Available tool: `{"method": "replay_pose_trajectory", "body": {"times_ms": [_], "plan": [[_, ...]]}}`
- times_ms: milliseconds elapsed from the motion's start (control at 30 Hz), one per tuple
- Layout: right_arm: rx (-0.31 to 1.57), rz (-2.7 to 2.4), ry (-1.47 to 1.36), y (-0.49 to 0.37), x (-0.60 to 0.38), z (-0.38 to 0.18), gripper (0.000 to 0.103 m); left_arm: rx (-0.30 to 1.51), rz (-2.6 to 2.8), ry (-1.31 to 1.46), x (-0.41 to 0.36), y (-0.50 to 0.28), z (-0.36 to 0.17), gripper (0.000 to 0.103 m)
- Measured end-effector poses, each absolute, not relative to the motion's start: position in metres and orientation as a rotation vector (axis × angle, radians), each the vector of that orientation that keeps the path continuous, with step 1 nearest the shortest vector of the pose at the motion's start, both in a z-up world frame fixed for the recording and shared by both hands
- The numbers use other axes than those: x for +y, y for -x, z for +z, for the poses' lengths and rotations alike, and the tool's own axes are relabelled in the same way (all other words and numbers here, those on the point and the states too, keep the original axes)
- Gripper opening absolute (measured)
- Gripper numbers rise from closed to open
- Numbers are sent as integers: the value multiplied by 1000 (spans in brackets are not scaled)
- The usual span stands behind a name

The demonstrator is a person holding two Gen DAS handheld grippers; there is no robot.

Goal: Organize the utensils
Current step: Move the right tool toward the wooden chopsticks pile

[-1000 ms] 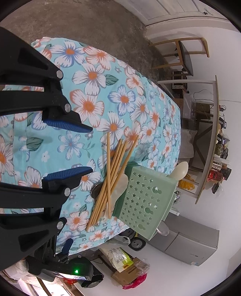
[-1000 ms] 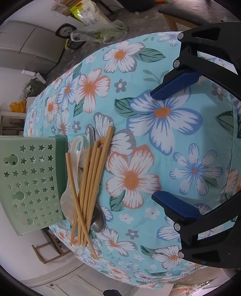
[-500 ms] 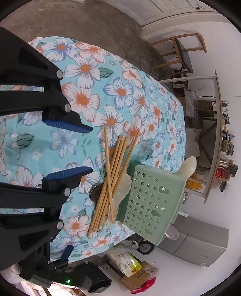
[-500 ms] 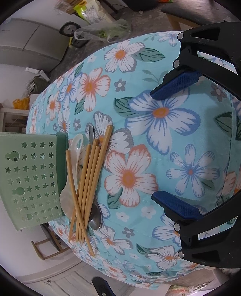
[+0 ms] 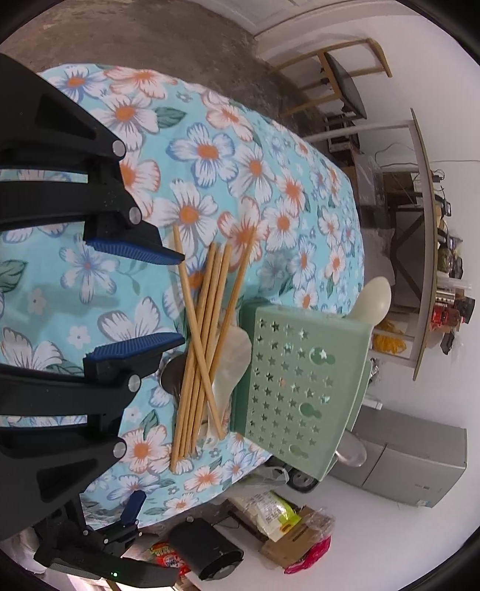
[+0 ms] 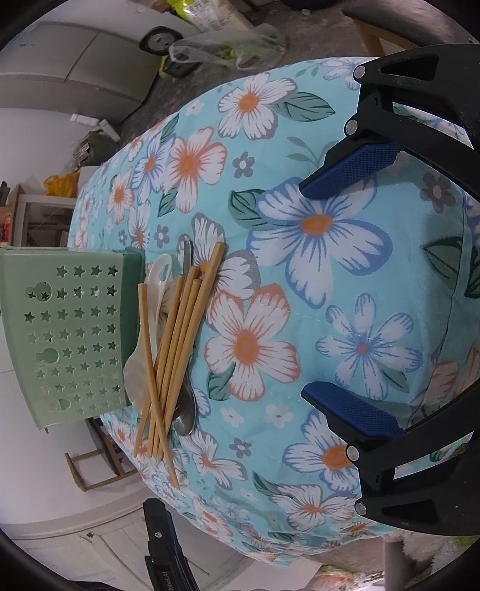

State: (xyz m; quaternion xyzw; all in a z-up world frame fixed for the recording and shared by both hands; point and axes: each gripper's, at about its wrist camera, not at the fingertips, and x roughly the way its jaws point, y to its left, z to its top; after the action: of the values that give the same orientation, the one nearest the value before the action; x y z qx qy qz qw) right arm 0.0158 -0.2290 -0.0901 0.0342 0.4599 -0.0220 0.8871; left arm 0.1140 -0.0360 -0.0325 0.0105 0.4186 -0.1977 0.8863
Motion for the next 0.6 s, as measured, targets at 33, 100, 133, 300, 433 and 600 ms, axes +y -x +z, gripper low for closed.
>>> {"method": "replay_pose_trajectory", "body": {"times_ms": [33,100,133,300,433,600], "plan": [[955,-44,-68,-16,-229,-90,95,873,-419,-17,-36,-115,-34,37],[954,-44,-61,-16,-228,-91,95,887,-422,-14,-37,-117,-39,37],[951,-47,-62,-16,-228,-91,95,897,-421,-11,-37,-119,-42,37],[931,-70,-63,-17,-225,-91,95,917,-421,2,-35,-125,-49,37],[929,-72,-67,-20,-225,-91,95,906,-423,2,-33,-128,-47,37],[910,-58,-70,-22,-221,-86,95,878,-438,5,-32,-129,-39,37]]}}
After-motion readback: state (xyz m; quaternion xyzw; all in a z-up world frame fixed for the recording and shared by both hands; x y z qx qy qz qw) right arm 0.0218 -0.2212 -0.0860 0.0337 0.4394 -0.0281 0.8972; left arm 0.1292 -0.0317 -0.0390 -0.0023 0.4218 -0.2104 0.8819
